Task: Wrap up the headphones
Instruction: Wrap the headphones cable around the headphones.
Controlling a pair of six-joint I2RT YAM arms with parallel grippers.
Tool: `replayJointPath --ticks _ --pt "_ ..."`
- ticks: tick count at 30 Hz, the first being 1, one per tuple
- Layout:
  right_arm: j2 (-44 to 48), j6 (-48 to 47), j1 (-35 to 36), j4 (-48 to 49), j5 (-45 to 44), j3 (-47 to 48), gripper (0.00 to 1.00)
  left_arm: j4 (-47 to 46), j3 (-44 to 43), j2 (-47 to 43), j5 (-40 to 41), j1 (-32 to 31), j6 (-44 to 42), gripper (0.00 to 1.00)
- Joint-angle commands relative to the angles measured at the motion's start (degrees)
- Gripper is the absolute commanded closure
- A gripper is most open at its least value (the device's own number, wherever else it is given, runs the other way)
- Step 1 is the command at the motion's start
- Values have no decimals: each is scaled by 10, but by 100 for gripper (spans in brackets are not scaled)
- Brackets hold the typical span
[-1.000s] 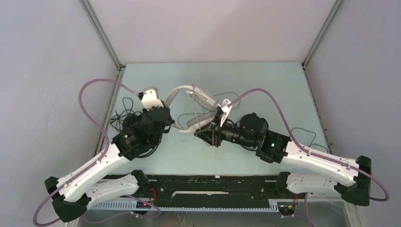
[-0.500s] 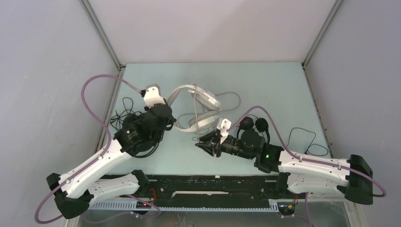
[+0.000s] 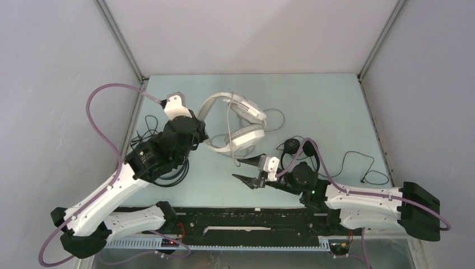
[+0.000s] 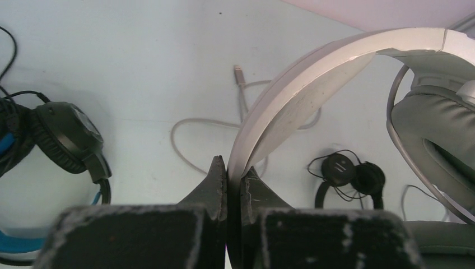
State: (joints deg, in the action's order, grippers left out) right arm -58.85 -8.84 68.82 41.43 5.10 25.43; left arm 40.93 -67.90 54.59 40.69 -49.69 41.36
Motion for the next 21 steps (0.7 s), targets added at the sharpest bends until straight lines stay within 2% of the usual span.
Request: replayJointPath --ticks 1,10,21 --pt "-22 -59 -8 102 12 -2 45 -41 -57 -18 -38 3 48 100" --pt "-111 -78 -48 211 56 -2 40 -30 -91 -26 -73 3 58 100" --pt "-214 -72 -77 344 105 -2 42 -16 -132 -36 -110 3 68 100"
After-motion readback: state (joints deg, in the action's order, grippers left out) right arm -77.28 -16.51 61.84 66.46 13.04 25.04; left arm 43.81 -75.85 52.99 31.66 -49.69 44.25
